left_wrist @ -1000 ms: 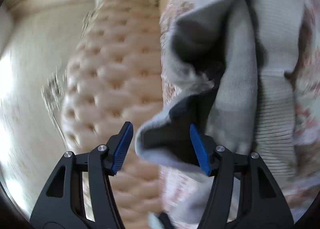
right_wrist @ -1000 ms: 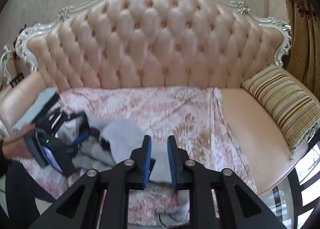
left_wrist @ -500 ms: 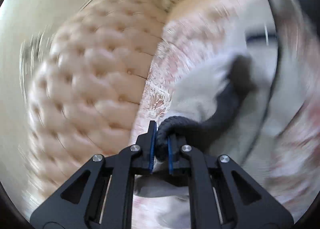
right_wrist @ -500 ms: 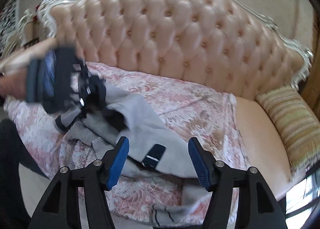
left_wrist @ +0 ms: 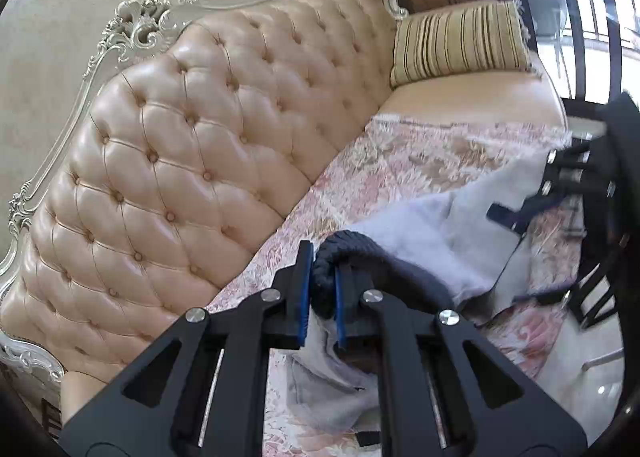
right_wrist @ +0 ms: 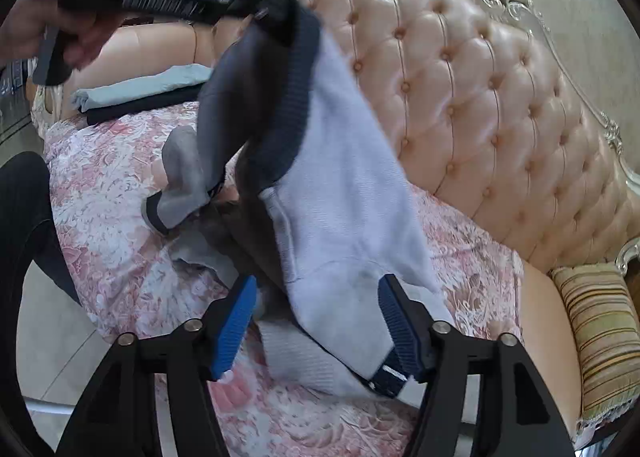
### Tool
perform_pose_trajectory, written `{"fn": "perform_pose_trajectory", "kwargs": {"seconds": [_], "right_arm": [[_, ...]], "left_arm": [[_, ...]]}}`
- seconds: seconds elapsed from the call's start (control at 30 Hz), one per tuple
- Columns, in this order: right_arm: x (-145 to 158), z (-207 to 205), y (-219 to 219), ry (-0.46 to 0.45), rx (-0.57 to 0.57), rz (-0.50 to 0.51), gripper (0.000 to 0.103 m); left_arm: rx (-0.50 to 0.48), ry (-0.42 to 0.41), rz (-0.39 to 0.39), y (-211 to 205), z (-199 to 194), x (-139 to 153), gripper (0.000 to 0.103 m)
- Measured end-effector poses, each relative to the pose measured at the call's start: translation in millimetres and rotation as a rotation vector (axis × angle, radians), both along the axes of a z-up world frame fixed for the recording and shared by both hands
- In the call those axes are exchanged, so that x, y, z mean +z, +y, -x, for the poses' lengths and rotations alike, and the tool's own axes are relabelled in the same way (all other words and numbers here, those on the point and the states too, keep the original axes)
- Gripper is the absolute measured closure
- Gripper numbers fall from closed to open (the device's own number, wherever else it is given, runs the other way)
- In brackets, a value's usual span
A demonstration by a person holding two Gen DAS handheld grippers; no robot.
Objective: Fold clothes
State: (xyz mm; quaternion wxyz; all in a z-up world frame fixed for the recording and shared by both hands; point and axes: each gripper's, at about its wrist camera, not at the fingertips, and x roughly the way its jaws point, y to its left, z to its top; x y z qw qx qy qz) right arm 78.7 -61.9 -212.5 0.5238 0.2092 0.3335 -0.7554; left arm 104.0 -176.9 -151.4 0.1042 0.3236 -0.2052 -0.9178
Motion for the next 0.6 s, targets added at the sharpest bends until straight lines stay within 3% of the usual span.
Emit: {"fn": "perform_pose_trajectory", "kwargs": {"seconds": [0.3, 0.33, 0.37, 0.43, 0.6], "right_arm": [[-9, -8, -21, 0.107, -0.070, 0.046, 0.033], [-3, -2, -17, 0.103, -0.099, 0.068, 0.038], [3, 4, -12, 0.099, -0.129, 0.090, 0.063], [25, 26, 4, 0.057, -0.219, 0.149, 0.092], [104, 49, 47, 0.109, -0.291, 0.295, 0.095]], "left_arm": [[-0.042, 0.075, -0.050, 22, -24, 45, 0.092], [-0.044, 0.087, -0.054, 24, -29, 50, 0.092], [-0.038, 0.099, -0.048, 25, -34, 55, 0.091], [-0.030, 0.120, -0.054, 25, -43, 63, 0.091], [-0.028, 0.198, -0.094, 24, -64, 84, 0.091]]}}
